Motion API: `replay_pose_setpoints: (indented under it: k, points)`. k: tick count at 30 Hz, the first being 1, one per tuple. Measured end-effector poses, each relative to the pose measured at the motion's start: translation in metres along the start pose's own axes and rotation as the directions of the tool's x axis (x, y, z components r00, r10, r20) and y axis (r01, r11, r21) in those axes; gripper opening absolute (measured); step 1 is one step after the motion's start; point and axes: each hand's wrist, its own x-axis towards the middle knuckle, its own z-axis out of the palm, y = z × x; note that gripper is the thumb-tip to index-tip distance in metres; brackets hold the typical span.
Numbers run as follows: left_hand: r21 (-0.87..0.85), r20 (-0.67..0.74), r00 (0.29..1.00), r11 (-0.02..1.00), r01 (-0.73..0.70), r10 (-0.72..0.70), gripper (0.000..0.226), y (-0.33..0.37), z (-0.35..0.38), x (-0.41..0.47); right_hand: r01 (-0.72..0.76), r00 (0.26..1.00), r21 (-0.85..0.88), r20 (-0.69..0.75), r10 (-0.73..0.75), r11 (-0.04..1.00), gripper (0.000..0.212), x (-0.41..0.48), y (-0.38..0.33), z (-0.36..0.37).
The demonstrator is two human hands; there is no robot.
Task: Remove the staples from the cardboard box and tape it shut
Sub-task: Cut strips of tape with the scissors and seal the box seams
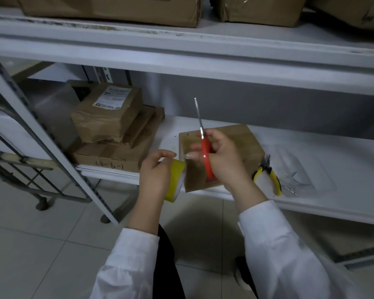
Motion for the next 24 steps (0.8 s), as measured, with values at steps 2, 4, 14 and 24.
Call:
replay_pose_setpoints:
  k: [2,4,14,24]
  points:
    - [0.014,0.057,0.998,1.0,-0.007,0.006,0.029,0.006,-0.002,-0.007,-0.003,0.998,0.066,0.066,-0.001,0.998,0.048,0.001,0.001,0.012]
    - [0.023,0.105,0.994,1.0,0.003,-0.005,0.026,0.012,-0.005,-0.013,0.003,0.994,0.053,0.107,-0.009,0.999,0.046,0.001,0.002,0.017]
    - [0.215,0.32,0.946,0.976,-0.02,-0.051,0.017,0.017,-0.013,-0.021,0.029,0.999,-0.031,0.025,-0.028,0.999,0.041,-0.005,0.0,0.012]
    - [0.433,0.317,0.942,0.9,-0.044,-0.107,0.033,0.027,-0.006,-0.015,0.022,0.994,0.115,-0.106,-0.01,0.993,0.04,-0.007,0.001,0.003]
